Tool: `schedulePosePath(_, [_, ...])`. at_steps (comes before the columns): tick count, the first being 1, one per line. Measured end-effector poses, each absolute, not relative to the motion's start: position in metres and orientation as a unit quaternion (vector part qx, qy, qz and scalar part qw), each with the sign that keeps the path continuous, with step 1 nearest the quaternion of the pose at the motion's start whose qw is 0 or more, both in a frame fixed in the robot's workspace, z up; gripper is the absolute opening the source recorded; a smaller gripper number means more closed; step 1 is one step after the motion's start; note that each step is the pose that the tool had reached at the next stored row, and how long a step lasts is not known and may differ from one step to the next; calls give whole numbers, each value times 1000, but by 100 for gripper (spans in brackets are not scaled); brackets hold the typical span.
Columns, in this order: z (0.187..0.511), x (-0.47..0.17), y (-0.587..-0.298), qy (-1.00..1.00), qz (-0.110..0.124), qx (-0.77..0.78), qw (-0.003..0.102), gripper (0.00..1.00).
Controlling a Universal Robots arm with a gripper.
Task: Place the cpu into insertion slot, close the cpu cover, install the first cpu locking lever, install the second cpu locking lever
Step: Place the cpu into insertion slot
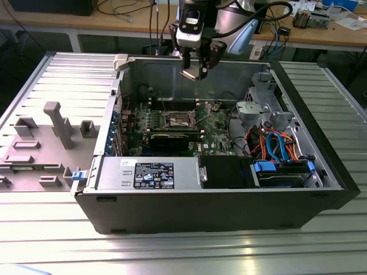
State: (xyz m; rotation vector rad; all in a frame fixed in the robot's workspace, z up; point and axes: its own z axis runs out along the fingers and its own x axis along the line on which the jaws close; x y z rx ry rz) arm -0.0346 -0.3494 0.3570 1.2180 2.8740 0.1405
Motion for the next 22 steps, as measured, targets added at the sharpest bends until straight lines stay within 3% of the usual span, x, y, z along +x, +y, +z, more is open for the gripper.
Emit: schedulePosePath(22, [352,-39,-349,880,44,473,13,55])
